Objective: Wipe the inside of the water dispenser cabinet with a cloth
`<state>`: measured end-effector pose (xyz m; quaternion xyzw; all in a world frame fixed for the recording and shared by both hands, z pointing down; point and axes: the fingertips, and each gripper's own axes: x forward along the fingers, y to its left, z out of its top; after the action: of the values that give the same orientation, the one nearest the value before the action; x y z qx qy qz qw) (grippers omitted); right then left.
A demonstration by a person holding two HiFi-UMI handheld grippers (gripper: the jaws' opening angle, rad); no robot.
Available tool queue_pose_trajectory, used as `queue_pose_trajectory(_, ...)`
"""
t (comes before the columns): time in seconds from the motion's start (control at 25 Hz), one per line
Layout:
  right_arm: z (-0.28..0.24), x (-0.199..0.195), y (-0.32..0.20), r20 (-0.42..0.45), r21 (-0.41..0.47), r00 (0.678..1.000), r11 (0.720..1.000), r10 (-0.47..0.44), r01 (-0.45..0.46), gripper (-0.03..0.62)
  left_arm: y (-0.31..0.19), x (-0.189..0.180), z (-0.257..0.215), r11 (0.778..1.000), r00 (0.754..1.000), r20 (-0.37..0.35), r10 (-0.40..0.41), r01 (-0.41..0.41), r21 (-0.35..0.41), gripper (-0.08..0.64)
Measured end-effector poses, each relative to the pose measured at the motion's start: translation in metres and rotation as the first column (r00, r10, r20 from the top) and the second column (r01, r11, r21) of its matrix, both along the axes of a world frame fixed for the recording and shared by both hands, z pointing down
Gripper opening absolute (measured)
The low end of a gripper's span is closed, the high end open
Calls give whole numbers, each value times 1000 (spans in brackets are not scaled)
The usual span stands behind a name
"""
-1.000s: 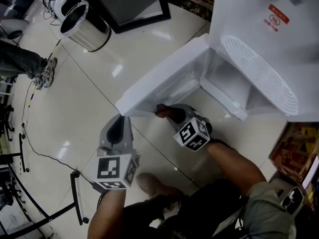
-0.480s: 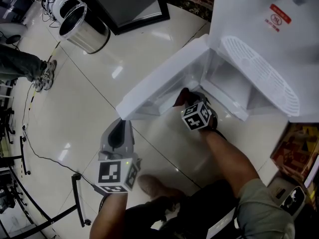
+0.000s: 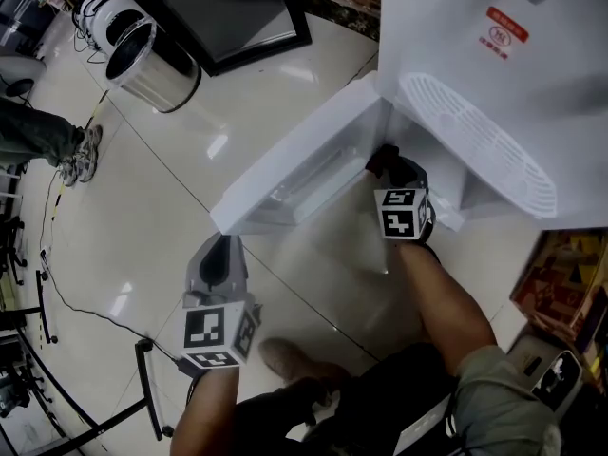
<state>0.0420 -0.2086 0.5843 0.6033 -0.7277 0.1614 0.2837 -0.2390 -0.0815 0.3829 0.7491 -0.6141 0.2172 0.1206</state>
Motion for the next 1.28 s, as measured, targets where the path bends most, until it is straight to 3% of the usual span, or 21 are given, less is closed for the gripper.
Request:
queue_pose_trajectory(0.28, -90, 3, -16, 83, 209, 995, 975, 59, -75, 94, 1, 1, 1, 1000, 1000, 1, 0, 0, -10, -32)
queue_pose_trajectory(0.56, -189, 0, -1, 242, 413, 969, 898, 52, -151, 94, 2, 1, 2, 1000, 1000, 4, 15, -15, 2, -31)
queue_pose_trajectory(0.8, -227, 46, 30, 327, 424, 934, 861, 142, -280, 94, 2, -2, 4, 1000, 1000, -12, 4, -4, -1, -31)
queue_pose_trajectory(1.0, -220, 114, 91, 312, 379, 909, 841, 276, -385, 94, 2, -1, 4, 1000, 1000, -17, 2, -2, -14, -31)
queue_pose_trajectory(1.16, -223, 170, 141, 220, 395, 895, 804, 388, -445, 94, 0, 0, 3, 1000, 1000, 8, 8, -8, 5, -31)
queue_pose_trajectory(1.2, -219, 178, 149, 177, 397, 898, 806, 402, -439, 94, 0, 0, 2, 1000, 1000, 14, 11, -11, 8, -31)
queue_pose_trajectory(1.28, -197, 185, 155, 83, 371, 912, 837, 402, -402, 94, 0, 0, 0, 1000, 1000, 19, 12, -12, 11, -31)
